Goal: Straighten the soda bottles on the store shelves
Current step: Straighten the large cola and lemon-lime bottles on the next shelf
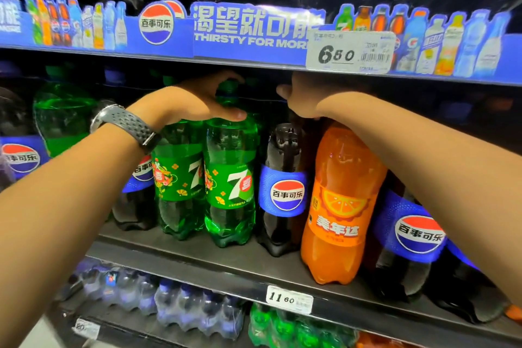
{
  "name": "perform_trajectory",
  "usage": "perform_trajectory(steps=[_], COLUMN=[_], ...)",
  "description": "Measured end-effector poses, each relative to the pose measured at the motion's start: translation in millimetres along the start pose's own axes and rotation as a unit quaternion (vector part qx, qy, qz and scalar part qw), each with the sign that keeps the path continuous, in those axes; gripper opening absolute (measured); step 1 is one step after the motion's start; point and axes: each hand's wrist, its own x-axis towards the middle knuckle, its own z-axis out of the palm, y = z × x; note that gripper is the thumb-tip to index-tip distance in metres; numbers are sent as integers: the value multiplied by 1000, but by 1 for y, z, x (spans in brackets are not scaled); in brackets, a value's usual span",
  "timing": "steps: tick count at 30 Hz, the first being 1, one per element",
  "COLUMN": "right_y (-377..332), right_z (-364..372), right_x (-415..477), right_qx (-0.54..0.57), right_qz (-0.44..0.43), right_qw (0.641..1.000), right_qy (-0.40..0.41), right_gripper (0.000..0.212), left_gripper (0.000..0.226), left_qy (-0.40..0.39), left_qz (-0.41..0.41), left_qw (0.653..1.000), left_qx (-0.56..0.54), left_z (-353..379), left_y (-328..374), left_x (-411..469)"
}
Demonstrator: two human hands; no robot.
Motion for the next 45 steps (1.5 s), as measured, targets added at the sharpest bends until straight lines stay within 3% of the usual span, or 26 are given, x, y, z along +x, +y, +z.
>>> perform_trajectory(steps=[8,13,19,23,28,31,34,36,38,40,42,45], right_y=[14,15,11,17,13,17,18,3,-20,-45,-74,-112], right_z=[11,14,11,16,20,23,34,44,50,54,55,58], right_x=[15,15,14,13,14,18,26,32,31,24,15,21], right_qx=[-23,-37,-7,-45,-24,-36,-39,-5,15,-32,-51,-29], right_qz=[-45,-58,-24,-74,-77,-70,-53,-39,-38,-83,-142,-162], right_qw=[998,993,998,995,996,995,994,994,991,982,969,966], right_qy=[49,99,60,49,45,64,82,105,129,169,195,198], right_gripper=[43,46,44,51,56,55,55,50,48,51,54,58], left_gripper=[87,81,87,93,101,89,65,56,49,46,48,54], left_qy=[19,39,52,76,102,121,200,247,271,277,277,265], left_qz=[-14,-10,-30,-34,-70,-29,64,83,84,74,53,11], left_qw=[1000,999,996,991,976,953,918,901,897,898,898,911], left_qx=[18,30,69,103,177,276,337,347,338,334,338,317], left_z=[18,19,22,29,31,24,4,-12,-26,-40,-57,-76], left_y=[-2,-3,-2,3,6,0,-20,-44,-69,-93,-115,-143], left_x=[-5,-3,-6,-11,-22,-33,-55,-71,-85,-93,-95,-87])
